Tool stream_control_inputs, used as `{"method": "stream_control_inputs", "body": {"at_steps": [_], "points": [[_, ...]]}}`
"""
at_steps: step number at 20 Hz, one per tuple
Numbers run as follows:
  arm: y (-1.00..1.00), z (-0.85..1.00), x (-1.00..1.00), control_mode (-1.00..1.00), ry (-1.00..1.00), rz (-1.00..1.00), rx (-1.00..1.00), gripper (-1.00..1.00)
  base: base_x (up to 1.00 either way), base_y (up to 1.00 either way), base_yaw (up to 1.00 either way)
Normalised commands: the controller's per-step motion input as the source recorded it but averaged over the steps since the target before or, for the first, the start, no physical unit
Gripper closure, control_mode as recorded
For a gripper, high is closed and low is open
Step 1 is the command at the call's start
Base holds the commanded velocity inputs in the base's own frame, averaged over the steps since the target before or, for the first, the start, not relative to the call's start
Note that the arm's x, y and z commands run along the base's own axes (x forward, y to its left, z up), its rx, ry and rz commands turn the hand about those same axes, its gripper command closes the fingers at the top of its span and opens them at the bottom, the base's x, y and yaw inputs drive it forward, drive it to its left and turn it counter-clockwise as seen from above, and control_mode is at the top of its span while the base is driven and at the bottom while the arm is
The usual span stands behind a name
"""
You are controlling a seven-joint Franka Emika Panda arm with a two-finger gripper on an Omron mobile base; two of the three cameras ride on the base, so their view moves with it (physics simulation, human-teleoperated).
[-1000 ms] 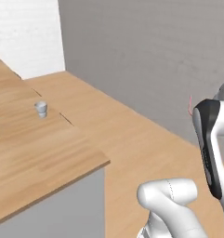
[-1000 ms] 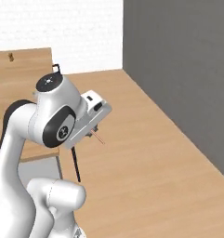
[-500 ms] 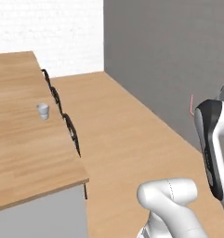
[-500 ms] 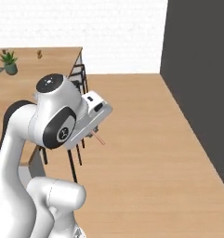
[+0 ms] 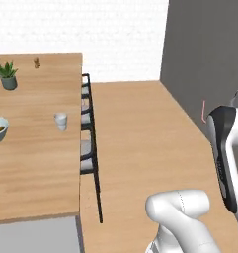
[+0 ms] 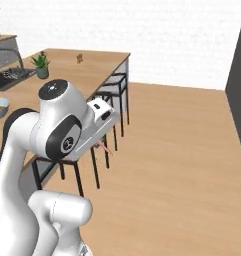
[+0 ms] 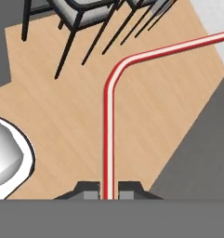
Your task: Take a straw from the drawer in front and place it inside the glass cup on the dining counter.
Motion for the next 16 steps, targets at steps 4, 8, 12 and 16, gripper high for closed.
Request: {"method": "stream_control_inputs", "body": {"at_steps": [4, 8, 12, 16], "points": [[0.00, 0.00, 0.00, 1.00, 0.00, 0.00, 0.00, 1.00, 0.69, -0.56, 0.52], [0.00, 0.00, 0.00, 1.00, 0.00, 0.00, 0.00, 1.00, 0.69, -0.51, 0.55], [0.00, 0.00, 0.00, 1.00, 0.00, 0.00, 0.00, 1.00, 0.67, -0.43, 0.60], [0.00, 0.00, 0.00, 1.00, 0.00, 0.00, 0.00, 1.00, 0.59, -0.52, 0.56]]}}
